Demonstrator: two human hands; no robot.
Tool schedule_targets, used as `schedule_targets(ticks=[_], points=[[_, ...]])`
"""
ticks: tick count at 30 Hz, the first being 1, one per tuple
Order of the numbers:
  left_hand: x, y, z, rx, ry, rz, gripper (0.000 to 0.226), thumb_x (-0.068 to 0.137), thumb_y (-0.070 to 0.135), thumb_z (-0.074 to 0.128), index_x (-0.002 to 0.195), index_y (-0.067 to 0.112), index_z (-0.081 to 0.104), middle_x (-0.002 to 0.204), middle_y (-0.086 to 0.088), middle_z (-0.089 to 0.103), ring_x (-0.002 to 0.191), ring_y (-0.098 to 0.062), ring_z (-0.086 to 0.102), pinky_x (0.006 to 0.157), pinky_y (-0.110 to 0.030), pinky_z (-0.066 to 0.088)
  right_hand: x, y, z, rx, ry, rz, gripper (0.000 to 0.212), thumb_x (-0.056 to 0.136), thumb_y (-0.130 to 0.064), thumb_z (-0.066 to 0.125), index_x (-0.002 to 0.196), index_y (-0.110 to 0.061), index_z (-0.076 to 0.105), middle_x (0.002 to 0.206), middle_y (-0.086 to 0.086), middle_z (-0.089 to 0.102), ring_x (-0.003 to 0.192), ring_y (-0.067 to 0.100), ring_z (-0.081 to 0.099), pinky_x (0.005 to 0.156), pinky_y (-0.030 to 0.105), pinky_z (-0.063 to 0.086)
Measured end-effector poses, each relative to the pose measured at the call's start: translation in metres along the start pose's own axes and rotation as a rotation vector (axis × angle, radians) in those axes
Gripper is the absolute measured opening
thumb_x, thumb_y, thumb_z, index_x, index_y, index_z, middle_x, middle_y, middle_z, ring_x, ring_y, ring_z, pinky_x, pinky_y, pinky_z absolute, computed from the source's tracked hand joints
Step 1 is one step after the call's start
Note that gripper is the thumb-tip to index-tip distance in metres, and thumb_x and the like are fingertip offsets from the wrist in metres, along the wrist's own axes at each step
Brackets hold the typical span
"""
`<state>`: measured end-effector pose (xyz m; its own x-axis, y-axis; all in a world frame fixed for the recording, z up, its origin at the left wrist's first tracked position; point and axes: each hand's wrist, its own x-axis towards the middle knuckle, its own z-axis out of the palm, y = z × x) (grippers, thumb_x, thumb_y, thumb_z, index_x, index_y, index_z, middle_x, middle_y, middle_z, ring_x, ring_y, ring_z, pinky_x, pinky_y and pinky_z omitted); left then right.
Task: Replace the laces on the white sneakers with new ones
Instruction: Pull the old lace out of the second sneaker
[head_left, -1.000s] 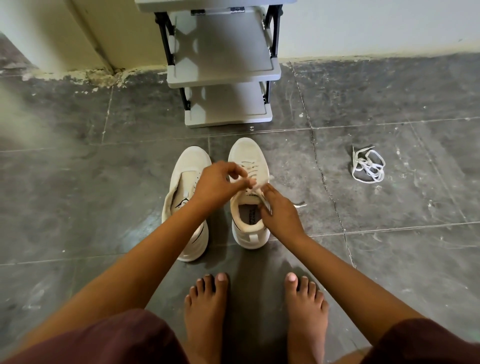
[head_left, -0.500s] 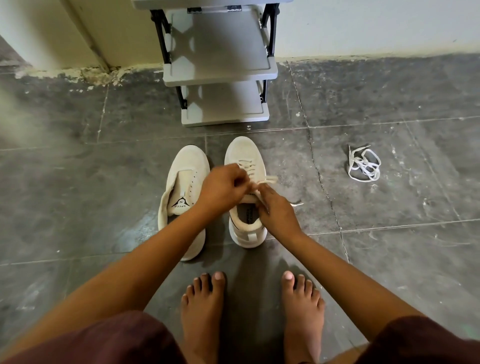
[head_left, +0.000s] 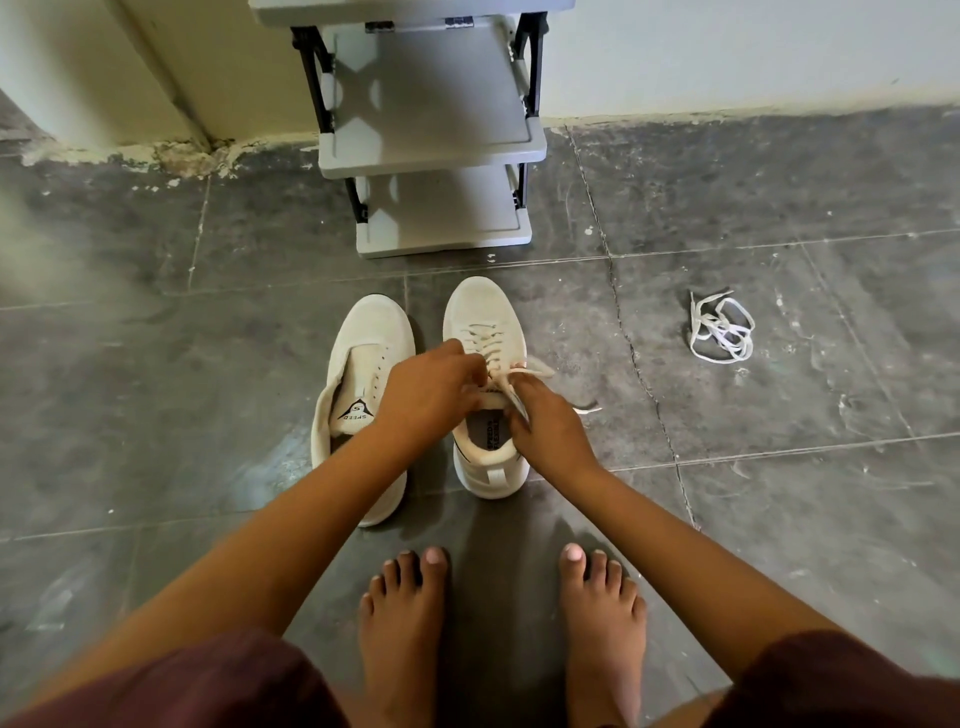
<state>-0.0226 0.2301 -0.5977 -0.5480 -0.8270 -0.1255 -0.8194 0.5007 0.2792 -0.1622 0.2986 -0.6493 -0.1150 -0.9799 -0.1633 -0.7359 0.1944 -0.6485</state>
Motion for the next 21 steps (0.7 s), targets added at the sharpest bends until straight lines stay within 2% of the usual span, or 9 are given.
schedule_targets(ticks=[3, 5, 7, 10, 11, 12, 14, 17, 21], points=[[0.004, 0.005, 0.008, 0.287, -0.015, 0.117, 0.023, 0.093, 0.031, 0.053, 0.108, 0.017, 0.062, 0.102, -0.005, 0.052, 0.079, -0.024, 0.059, 0.056, -0.03, 0.039, 0.0, 0.0, 0.001, -0.002, -0.007, 0.002, 0.049, 0.091, -0.006, 0.048, 0.139, -0.01, 0.042, 0.142, 0.008, 0.046, 0.124, 0.028, 0.049, 0.101, 0.036, 0.041], [0.007, 0.005, 0.006, 0.252, -0.027, 0.106, 0.021, 0.093, 0.027, 0.054, 0.104, 0.013, 0.064, 0.1, -0.005, 0.054, 0.081, -0.024, 0.059, 0.06, -0.032, 0.043, 0.001, 0.0, 0.002, 0.008, 0.001, 0.004, 0.049, 0.091, -0.006, 0.048, 0.139, -0.01, 0.042, 0.142, 0.009, 0.046, 0.124, 0.028, 0.049, 0.101, 0.037, 0.042], [0.007, 0.002, 0.004, -0.041, -0.018, 0.012, 0.018, 0.089, 0.025, 0.061, 0.095, 0.008, 0.066, 0.095, -0.007, 0.059, 0.082, -0.023, 0.057, 0.069, -0.033, 0.045, 0.0, 0.001, 0.002, 0.008, 0.018, 0.004, 0.046, 0.092, -0.007, 0.047, 0.138, -0.009, 0.043, 0.141, 0.009, 0.047, 0.122, 0.028, 0.05, 0.099, 0.037, 0.043], [-0.004, 0.013, -0.019, -0.893, -0.008, -0.122, 0.014, 0.08, 0.014, 0.072, 0.077, 0.003, 0.064, 0.079, -0.011, 0.066, 0.076, -0.017, 0.061, 0.078, -0.035, 0.052, 0.001, 0.001, 0.004, -0.007, 0.029, 0.001, 0.045, 0.092, -0.006, 0.046, 0.136, -0.01, 0.045, 0.136, 0.011, 0.051, 0.112, 0.032, 0.055, 0.087, 0.039, 0.046], [-0.005, 0.022, -0.031, -1.148, 0.002, -0.091, 0.014, 0.078, 0.013, 0.072, 0.073, 0.005, 0.062, 0.072, -0.006, 0.066, 0.072, -0.013, 0.062, 0.076, -0.03, 0.053, 0.002, 0.001, 0.005, -0.025, 0.029, -0.006, 0.045, 0.092, -0.007, 0.046, 0.136, -0.01, 0.045, 0.137, 0.011, 0.05, 0.111, 0.033, 0.055, 0.084, 0.038, 0.044], [-0.001, 0.029, -0.042, -1.266, 0.029, -0.029, 0.014, 0.078, 0.014, 0.071, 0.07, 0.009, 0.06, 0.067, -0.002, 0.065, 0.068, -0.01, 0.062, 0.074, -0.026, 0.053, 0.004, 0.001, 0.005, -0.048, 0.03, -0.005, 0.045, 0.093, -0.009, 0.045, 0.138, -0.01, 0.043, 0.14, 0.01, 0.047, 0.113, 0.034, 0.053, 0.083, 0.037, 0.042], [0.014, 0.035, -0.06, -1.155, 0.134, 0.002, 0.013, 0.08, 0.013, 0.071, 0.07, 0.01, 0.062, 0.068, -0.004, 0.065, 0.065, -0.011, 0.06, 0.07, -0.027, 0.052, 0.005, 0.0, 0.006, -0.072, 0.013, 0.011, 0.049, 0.094, -0.012, 0.044, 0.142, -0.012, 0.037, 0.149, 0.006, 0.037, 0.122, 0.032, 0.049, 0.088, 0.036, 0.042], [0.031, 0.024, -0.064, -0.842, 0.254, -0.15, 0.013, 0.084, 0.017, 0.069, 0.09, 0.005, 0.069, 0.079, -0.005, 0.067, 0.062, -0.008, 0.062, 0.069, -0.027, 0.055, 0.004, 0.003, 0.003, -0.05, 0.001, -0.003, 0.051, 0.095, -0.014, 0.046, 0.144, -0.014, 0.035, 0.152, 0.004, 0.033, 0.125, 0.03, 0.048, 0.093, 0.036, 0.042], [0.02, 0.002, -0.03, -0.53, 0.145, -0.202, 0.035, 0.087, 0.016, 0.065, 0.121, 0.019, 0.062, 0.113, 0.0, 0.067, 0.091, -0.019, 0.066, 0.088, -0.035, 0.052, 0.003, 0.004, 0.002, -0.004, 0.036, -0.006, 0.05, 0.09, -0.014, 0.053, 0.139, -0.013, 0.042, 0.144, 0.004, 0.044, 0.122, 0.026, 0.05, 0.092, 0.034, 0.044]])
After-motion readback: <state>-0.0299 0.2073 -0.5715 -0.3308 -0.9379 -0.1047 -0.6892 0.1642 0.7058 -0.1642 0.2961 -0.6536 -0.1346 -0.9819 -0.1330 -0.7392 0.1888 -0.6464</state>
